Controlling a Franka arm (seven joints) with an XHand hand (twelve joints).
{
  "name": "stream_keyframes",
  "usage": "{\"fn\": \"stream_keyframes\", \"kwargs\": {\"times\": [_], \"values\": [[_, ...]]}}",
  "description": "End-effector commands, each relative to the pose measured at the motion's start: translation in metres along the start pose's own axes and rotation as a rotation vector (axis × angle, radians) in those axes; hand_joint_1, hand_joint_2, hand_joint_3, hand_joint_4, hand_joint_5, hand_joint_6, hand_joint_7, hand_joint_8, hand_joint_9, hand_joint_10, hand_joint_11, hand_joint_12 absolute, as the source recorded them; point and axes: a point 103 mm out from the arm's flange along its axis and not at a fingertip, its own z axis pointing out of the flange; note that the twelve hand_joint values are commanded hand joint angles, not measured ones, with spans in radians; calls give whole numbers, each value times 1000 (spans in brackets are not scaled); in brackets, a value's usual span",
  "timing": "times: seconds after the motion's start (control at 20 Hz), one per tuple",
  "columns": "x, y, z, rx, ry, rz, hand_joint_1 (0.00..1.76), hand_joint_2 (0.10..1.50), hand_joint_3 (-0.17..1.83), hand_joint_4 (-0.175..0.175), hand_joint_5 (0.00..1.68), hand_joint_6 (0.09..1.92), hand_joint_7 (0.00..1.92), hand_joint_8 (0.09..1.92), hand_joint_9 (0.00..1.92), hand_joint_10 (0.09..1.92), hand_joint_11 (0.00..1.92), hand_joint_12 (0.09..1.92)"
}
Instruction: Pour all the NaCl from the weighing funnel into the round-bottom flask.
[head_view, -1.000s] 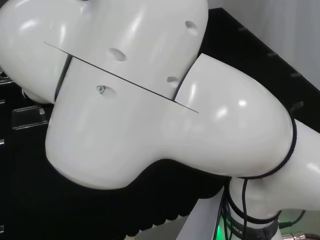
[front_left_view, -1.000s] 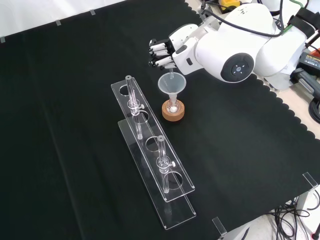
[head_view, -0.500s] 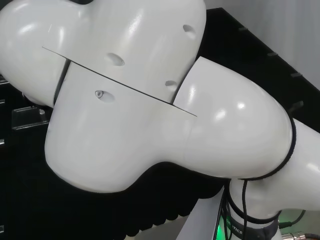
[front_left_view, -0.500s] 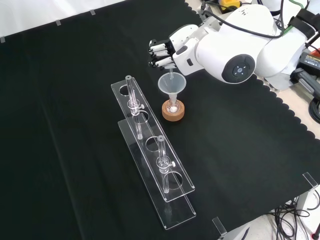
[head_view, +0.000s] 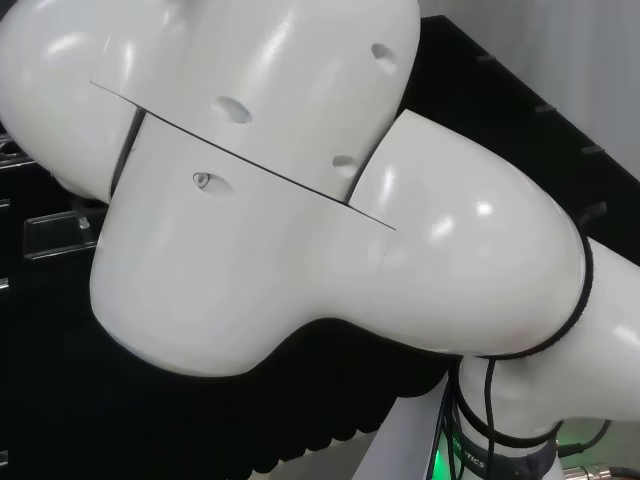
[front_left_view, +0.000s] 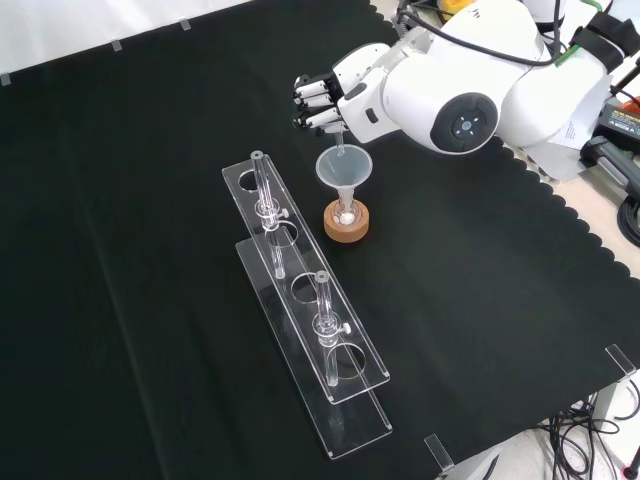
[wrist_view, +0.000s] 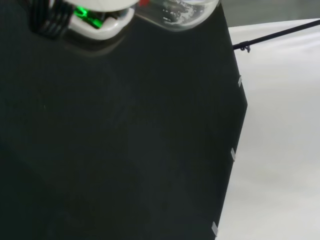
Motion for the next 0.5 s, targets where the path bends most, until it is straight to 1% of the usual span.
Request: {"fn": "stream_keyframes", "kwargs": {"times": [0.05, 0.15, 0.4, 0.5], "values": [[-5, 1, 6, -6, 54, 1, 1120, 715, 531, 175, 1288, 594, 537, 658, 930, 325, 825, 1023], [-6, 2, 11, -17, 88, 2, 1120, 715, 531, 175, 1288, 594, 538, 658, 930, 325, 825, 1023], [-12, 2, 28, -44, 228, 2, 1120, 714, 532, 175, 1288, 594, 538, 658, 931, 325, 825, 1023], [-14, 3, 35, -40, 264, 6, 1120, 714, 532, 175, 1288, 594, 538, 658, 931, 324, 826, 1023]]}}
